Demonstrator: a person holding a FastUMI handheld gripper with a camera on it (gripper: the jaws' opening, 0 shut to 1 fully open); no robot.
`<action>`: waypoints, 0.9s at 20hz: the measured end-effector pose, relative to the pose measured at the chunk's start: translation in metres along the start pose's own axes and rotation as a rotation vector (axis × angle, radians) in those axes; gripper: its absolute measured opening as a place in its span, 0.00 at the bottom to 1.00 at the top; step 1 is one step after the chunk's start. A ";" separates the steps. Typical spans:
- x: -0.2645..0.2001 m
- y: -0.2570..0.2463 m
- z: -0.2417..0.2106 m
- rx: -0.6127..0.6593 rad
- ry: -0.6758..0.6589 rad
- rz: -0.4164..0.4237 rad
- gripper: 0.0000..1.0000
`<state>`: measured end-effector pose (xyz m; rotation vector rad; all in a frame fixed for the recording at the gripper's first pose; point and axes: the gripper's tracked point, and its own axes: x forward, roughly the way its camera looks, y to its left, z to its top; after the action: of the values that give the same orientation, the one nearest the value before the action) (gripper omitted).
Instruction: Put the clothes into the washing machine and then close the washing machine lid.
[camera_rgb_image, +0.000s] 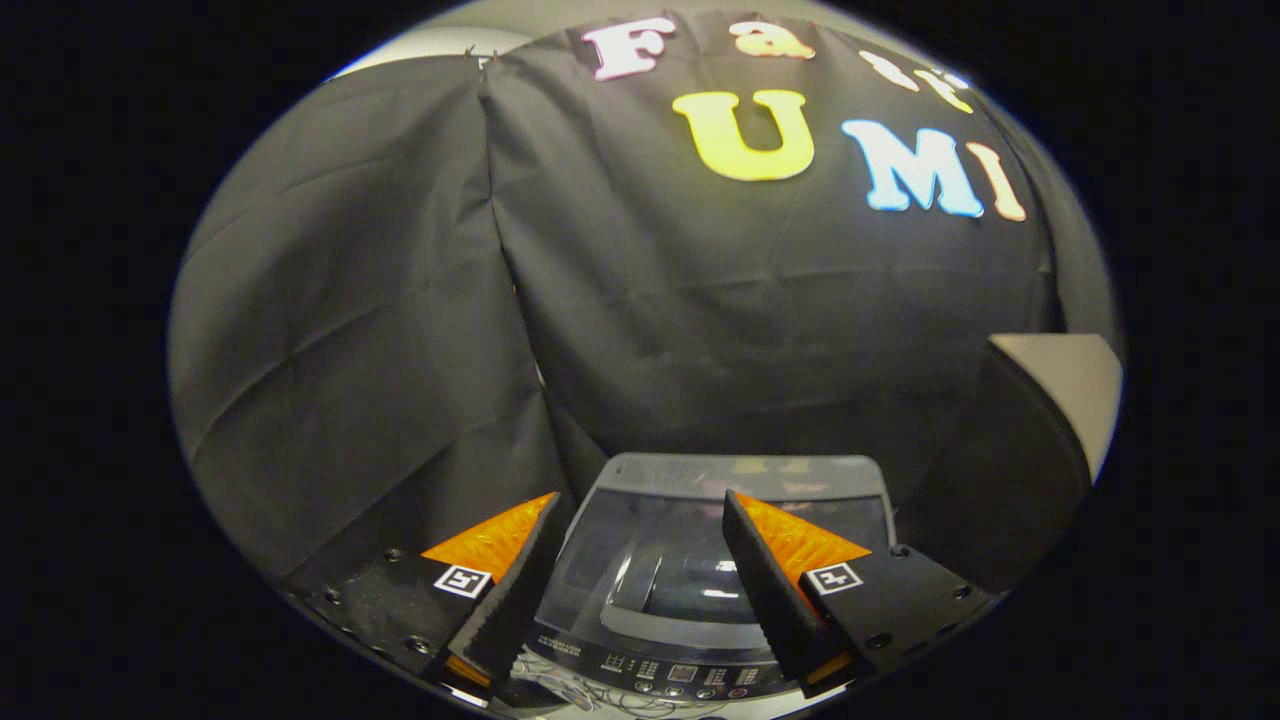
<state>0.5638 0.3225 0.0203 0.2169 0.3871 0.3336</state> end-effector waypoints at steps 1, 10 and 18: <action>-0.013 -0.007 0.014 0.002 -0.038 -0.006 0.98; -0.206 -0.137 0.080 -0.018 -0.307 -0.239 0.98; -0.359 -0.268 0.034 -0.091 -0.330 -0.310 0.98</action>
<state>0.3381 -0.0576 0.0983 0.1168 0.0753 0.0070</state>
